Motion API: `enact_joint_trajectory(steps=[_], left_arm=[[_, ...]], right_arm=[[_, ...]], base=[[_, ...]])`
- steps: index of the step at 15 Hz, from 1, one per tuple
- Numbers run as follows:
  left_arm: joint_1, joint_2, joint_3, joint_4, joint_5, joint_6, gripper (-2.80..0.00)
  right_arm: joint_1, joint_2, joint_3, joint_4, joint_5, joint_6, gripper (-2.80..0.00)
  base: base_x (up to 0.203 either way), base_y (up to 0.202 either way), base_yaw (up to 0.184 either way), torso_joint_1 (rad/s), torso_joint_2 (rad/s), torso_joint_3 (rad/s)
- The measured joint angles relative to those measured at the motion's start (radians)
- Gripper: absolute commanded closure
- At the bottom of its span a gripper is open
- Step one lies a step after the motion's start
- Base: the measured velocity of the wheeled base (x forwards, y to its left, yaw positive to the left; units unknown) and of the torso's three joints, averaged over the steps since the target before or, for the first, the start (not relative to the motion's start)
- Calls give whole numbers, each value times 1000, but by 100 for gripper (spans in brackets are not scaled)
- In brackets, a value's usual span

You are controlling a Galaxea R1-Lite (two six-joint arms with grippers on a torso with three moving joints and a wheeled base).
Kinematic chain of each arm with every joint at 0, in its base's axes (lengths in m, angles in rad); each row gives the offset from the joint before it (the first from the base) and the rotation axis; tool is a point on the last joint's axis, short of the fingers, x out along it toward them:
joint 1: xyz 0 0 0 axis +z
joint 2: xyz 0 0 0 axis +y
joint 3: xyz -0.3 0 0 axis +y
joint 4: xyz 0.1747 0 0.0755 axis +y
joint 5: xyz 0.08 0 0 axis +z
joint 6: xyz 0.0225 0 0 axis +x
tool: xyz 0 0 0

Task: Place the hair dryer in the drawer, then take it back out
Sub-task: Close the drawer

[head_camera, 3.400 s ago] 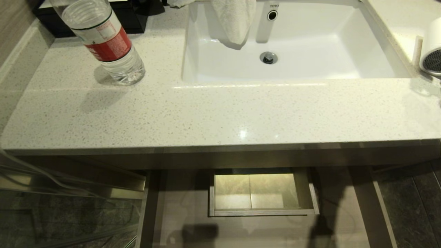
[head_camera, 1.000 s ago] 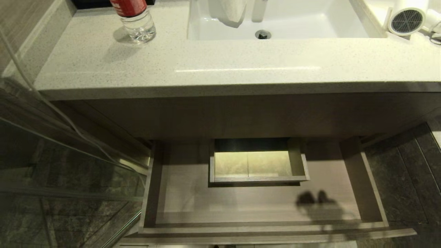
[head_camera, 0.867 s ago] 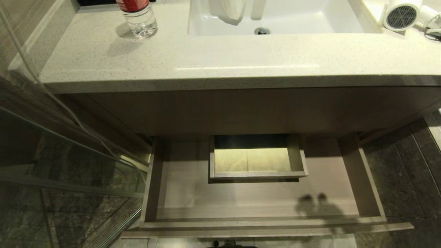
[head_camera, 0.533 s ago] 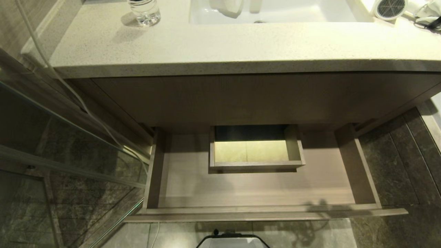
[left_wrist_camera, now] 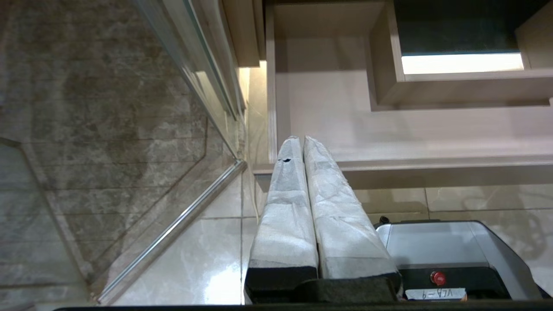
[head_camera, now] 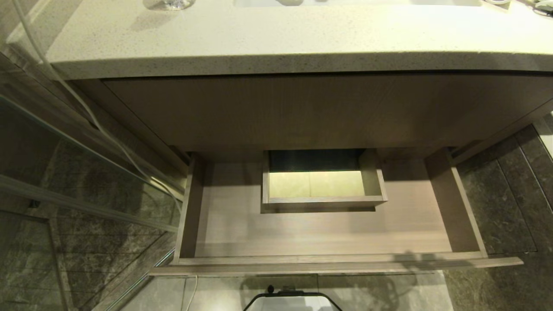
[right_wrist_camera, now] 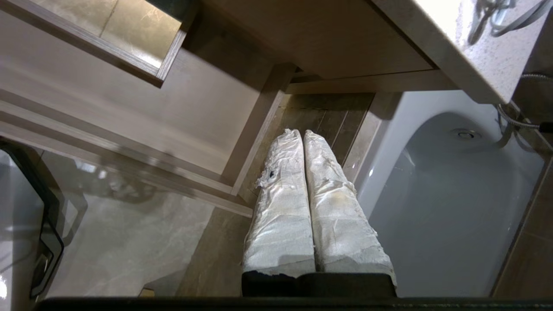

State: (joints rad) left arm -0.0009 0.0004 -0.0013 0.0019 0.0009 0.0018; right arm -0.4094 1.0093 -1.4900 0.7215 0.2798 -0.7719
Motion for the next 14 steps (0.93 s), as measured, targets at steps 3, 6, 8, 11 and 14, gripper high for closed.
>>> enact_joint_trajectory(steps=[3,6,8,11,14], left_arm=[[0,0,0,-1,1,0,0],[0,0,0,-1,0,0,0],[0,0,-1,0,0,0,0],[0,0,0,0,0,0,0],[0,0,0,0,0,0,0]], right_arm=[[4,-25,40,0,0,0,0],[5,-37,62,-4,-1,0,0],[5,-41,71,-6,-1,0,0],[8,-44,80,-24,0,0,0],[15,-44,88,-42,0,0,0]], base=[[0,0,0,-294,546,244],[0,0,0,-299,535,245],[0,0,0,-285,518,221],[0,0,0,-283,501,210],[0,0,0,-289,494,201]])
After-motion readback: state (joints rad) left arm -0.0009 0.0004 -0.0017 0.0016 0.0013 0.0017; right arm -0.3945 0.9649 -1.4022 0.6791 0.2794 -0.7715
